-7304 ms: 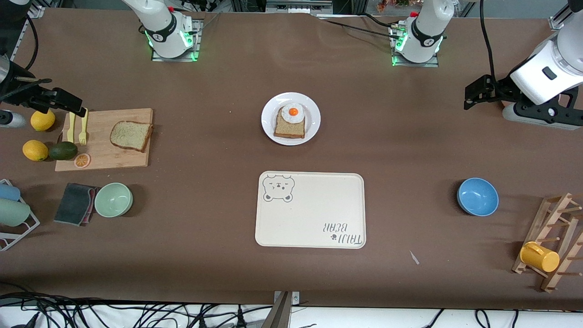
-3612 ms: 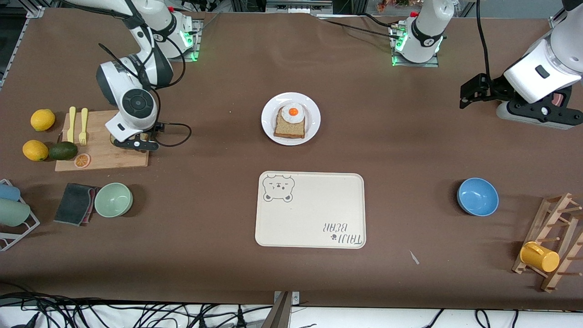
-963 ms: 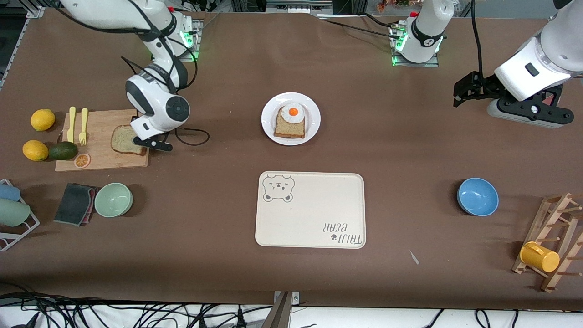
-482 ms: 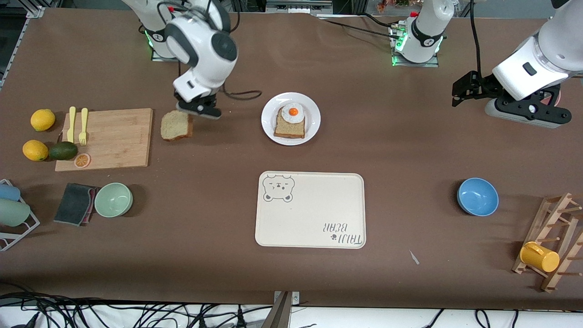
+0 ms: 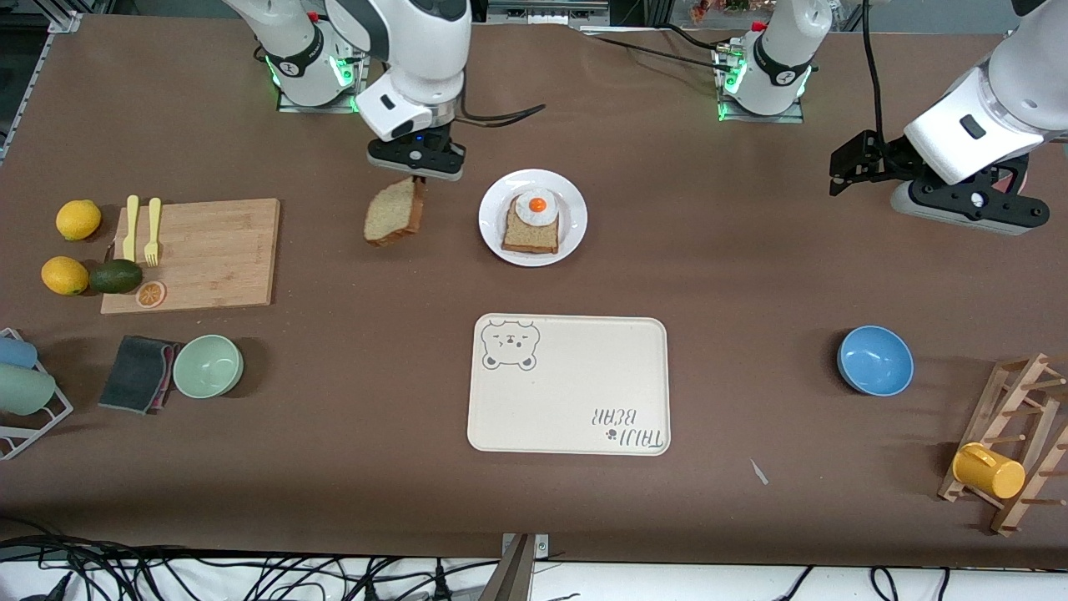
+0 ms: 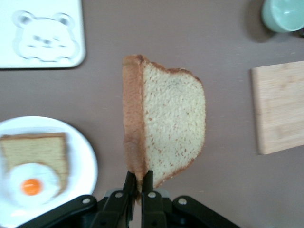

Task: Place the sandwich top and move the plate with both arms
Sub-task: 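Lift the bread slice with the right gripper and carry it over the plate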

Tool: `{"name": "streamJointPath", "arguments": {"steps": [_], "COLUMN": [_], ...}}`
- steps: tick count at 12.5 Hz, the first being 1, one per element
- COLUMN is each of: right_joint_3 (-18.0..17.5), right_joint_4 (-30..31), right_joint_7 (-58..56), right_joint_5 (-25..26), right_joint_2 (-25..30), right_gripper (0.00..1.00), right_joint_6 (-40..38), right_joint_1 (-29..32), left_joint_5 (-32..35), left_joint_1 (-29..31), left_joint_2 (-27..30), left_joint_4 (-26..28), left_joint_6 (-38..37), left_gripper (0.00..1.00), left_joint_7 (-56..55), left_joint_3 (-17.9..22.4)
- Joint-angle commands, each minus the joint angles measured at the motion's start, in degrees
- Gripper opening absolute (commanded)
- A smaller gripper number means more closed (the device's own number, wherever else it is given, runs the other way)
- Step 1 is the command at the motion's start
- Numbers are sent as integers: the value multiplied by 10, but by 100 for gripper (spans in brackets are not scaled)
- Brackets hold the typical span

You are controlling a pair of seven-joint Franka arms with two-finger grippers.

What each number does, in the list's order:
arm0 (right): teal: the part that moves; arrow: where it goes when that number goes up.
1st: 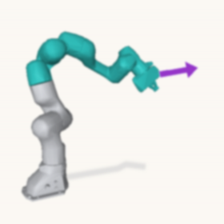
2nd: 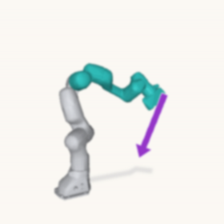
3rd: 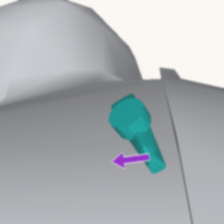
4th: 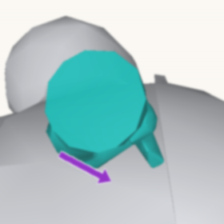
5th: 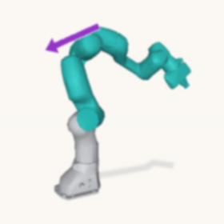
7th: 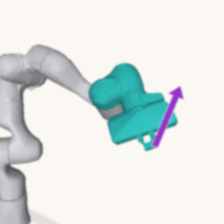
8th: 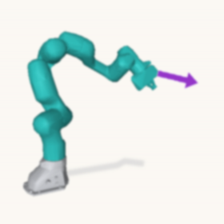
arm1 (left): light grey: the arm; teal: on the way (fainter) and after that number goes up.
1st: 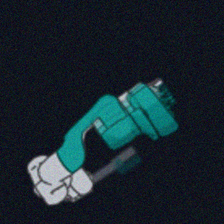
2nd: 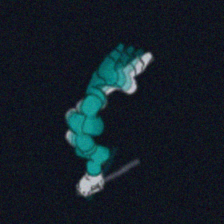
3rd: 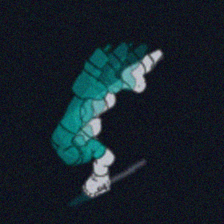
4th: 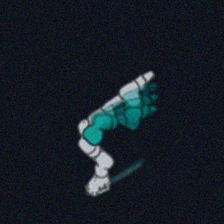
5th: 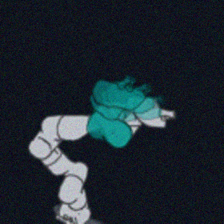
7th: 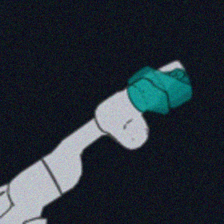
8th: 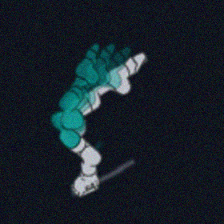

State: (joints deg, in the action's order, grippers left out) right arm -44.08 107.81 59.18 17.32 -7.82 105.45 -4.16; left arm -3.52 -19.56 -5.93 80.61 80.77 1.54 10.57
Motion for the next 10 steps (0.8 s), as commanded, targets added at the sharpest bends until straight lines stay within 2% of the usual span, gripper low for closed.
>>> {"name": "streamJointPath", "arguments": {"steps": [1,3,5,7,10], "right_joint_3": [-2,-2,-5,-21,-20], "right_joint_4": [-98,-157,-188,-191,-214], "right_joint_7": [93,163,195,197,231], "right_joint_5": [68,96,95,95,96], "right_joint_2": [-137,-210,-252,-263,-288], "right_gripper": [0,0,0,0,0], "right_joint_6": [-17,-23,-24,-21,5], "right_joint_1": [-46,-87,-117,-119,-155], "left_joint_5": [17,16,16,16,16], "left_joint_1": [-3,-2,-2,-2,-2], "left_joint_2": [-6,-6,-6,-6,-5], "left_joint_4": [-17,-17,-17,-17,-17], "left_joint_6": [-12,-12,-12,-12,-12], "left_gripper": [100,100,100,100,100], "left_joint_7": [-1,0,0,0,0], "left_joint_3": [2,4,4,5,6]}}
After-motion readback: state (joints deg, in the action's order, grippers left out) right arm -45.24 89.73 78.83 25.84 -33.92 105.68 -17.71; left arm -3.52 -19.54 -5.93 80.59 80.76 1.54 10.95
